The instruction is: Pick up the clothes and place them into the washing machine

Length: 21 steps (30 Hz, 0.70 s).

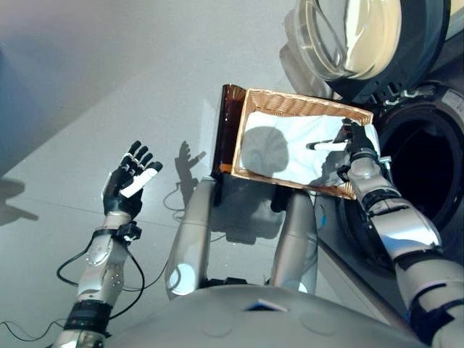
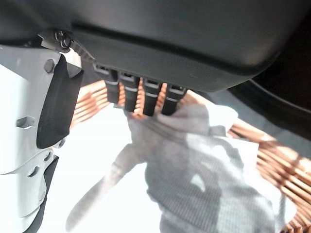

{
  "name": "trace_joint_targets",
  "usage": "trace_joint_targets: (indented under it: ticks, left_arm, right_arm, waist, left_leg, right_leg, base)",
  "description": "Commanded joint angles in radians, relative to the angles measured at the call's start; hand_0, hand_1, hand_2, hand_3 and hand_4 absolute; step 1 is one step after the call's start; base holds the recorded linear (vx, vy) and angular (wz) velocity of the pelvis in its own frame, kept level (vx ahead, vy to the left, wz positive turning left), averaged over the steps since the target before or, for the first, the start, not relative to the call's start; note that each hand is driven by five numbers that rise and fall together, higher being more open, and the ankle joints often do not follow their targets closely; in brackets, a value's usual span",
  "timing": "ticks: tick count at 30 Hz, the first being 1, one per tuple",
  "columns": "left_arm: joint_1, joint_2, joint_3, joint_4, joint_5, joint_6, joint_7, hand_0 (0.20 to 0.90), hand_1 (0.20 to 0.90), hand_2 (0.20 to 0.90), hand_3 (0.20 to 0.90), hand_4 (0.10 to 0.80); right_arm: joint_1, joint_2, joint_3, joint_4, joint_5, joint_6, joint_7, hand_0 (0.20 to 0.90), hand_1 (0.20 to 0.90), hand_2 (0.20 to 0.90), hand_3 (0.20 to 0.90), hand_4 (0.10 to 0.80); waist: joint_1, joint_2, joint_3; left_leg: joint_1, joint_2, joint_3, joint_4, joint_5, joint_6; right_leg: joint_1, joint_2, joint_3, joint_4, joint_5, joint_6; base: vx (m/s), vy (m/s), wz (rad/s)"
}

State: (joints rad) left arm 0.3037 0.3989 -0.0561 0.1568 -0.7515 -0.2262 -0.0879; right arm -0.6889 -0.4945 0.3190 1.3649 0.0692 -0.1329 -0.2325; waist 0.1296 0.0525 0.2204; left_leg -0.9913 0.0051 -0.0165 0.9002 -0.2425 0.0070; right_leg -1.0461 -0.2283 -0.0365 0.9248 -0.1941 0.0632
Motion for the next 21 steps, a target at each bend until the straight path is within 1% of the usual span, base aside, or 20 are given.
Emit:
trace_joint_targets:
  ticks: [1, 5, 13, 21]
  left_arm:
    - [0.039, 0.052, 0.071, -0.120, -0.021, -0.077, -0.008, 0.900, 0.900, 0.900, 0.900, 0.800]
    - [0.042, 0.054, 0.075, -0.131, -0.024, -0.072, -0.014, 0.900, 0.900, 0.900, 0.900, 0.800]
    - [0.035, 0.050, 0.076, -0.130, -0.025, -0.069, -0.024, 0.900, 0.900, 0.900, 0.900, 0.800]
    - [0.031, 0.046, 0.079, -0.128, -0.017, -0.065, -0.028, 0.900, 0.900, 0.900, 0.900, 0.800]
  right_arm:
    - [-0.003, -0.023, 0.019, -0.026, 0.028, -0.049, 0.021, 0.900, 0.900, 0.900, 0.900, 0.800]
    - [0.014, -0.001, 0.033, -0.063, 0.052, -0.058, 0.062, 0.900, 0.900, 0.900, 0.900, 0.800]
    - [0.024, 0.027, 0.057, -0.073, 0.065, -0.056, 0.130, 0.900, 0.900, 0.900, 0.900, 0.800]
    - [0.021, 0.040, 0.062, -0.055, 0.041, -0.047, 0.133, 0.900, 0.900, 0.900, 0.900, 0.800]
  waist:
    - [0.026, 0.021, -0.045]
    - [0.028, 0.023, -0.041]
    - [0.032, 0.020, -0.043]
    - [0.033, 0.019, -0.052]
  left_leg:
    - [-0.044, 0.009, 0.022, -0.018, 0.017, -0.007]
    - [-0.052, 0.008, 0.023, -0.015, 0.017, -0.005]
    - [-0.062, 0.006, 0.023, -0.015, 0.020, -0.004]
    - [-0.080, 0.007, 0.025, -0.007, 0.018, -0.003]
  right_leg:
    - [-0.010, 0.022, 0.005, 0.020, -0.048, -0.026]
    - [-0.015, 0.019, 0.002, 0.025, -0.049, -0.025]
    - [-0.030, 0.015, 0.005, 0.031, -0.052, -0.026]
    - [-0.049, 0.017, 0.010, 0.037, -0.053, -0.029]
  base:
    - [0.000, 0.000, 0.00]
    - [0.002, -0.002, 0.02]
    - [0.000, 0.000, 0.00]
    - [0.000, 0.000, 0.00]
